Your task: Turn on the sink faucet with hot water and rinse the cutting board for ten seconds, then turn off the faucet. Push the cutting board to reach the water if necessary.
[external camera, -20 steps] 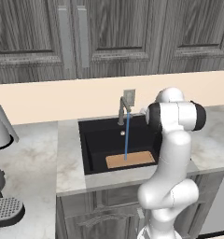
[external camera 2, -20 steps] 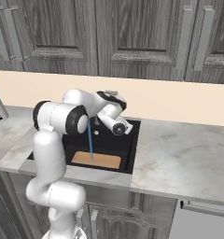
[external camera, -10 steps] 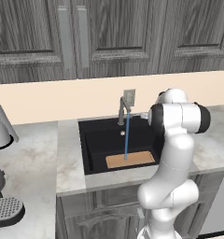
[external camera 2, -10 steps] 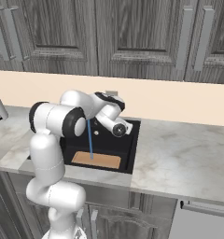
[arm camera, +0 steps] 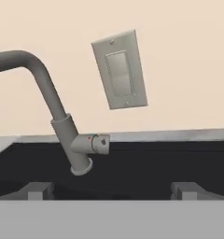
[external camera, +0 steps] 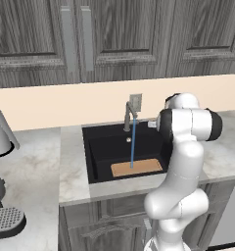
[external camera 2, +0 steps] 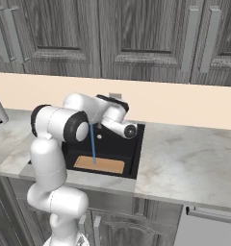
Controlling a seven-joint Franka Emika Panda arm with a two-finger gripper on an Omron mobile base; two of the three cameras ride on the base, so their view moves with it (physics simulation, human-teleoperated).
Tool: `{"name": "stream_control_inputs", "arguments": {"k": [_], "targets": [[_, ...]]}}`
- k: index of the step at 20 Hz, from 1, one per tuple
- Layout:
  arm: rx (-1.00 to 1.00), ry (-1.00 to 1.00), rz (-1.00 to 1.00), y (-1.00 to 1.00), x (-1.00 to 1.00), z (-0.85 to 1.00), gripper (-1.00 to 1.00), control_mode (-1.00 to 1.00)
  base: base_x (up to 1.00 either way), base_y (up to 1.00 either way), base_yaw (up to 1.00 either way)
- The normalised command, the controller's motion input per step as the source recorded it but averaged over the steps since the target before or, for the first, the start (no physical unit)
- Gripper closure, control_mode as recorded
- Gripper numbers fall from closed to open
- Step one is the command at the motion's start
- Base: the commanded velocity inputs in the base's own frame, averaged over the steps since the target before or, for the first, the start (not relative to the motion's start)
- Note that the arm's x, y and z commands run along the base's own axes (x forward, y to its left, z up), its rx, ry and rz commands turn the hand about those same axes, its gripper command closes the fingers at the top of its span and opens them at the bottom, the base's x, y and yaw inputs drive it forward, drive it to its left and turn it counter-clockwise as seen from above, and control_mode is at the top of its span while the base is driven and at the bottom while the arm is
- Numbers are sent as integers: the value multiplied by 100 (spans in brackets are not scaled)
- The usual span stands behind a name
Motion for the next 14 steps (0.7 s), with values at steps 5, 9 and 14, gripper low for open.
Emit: {"name": "stream_control_inputs", "arguments": {"k": [5, 9, 14], "targets": [[-1, 0, 34, 0, 9, 1, -100, -100, 0, 0, 0], [0, 0, 32, -10, 9, 0, -100, -100, 0, 0, 0], [0, 0, 18, -8, 1, 0, -100, -100, 0, 0, 0]]}}
